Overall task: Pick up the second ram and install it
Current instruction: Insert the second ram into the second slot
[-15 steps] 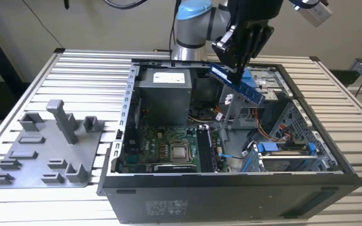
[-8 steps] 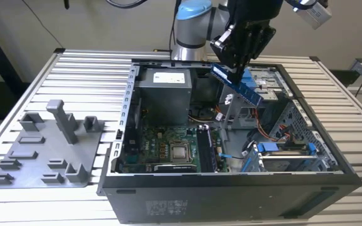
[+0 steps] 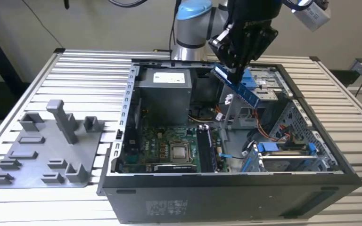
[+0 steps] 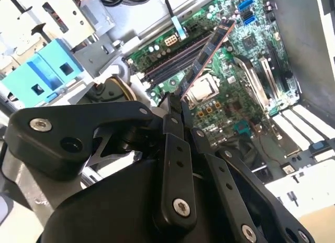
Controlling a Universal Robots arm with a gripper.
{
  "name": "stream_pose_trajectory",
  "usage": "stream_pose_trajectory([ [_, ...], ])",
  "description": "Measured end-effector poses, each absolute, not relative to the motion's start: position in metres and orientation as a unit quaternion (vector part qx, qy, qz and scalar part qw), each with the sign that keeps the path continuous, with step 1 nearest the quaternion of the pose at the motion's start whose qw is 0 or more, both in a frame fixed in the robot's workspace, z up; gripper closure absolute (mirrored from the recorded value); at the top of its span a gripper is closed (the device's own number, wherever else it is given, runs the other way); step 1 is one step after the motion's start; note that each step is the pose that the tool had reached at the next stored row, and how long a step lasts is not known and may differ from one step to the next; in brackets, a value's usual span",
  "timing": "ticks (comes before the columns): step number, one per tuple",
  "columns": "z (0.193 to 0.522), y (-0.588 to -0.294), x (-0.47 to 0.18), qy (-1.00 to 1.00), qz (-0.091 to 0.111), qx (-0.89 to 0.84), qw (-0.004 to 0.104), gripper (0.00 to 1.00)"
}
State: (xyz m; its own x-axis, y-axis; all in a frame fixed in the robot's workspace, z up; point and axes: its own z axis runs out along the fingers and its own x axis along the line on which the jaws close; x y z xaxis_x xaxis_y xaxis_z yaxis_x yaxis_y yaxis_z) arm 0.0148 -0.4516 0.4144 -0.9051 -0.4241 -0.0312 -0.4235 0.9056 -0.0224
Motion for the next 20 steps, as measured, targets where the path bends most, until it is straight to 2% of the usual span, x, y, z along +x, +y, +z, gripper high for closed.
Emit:
stream_pose_trajectory([
  [20,0.4130,-0.4516,0.0147,0.994,-0.010,-0.104,0.017,0.86],
])
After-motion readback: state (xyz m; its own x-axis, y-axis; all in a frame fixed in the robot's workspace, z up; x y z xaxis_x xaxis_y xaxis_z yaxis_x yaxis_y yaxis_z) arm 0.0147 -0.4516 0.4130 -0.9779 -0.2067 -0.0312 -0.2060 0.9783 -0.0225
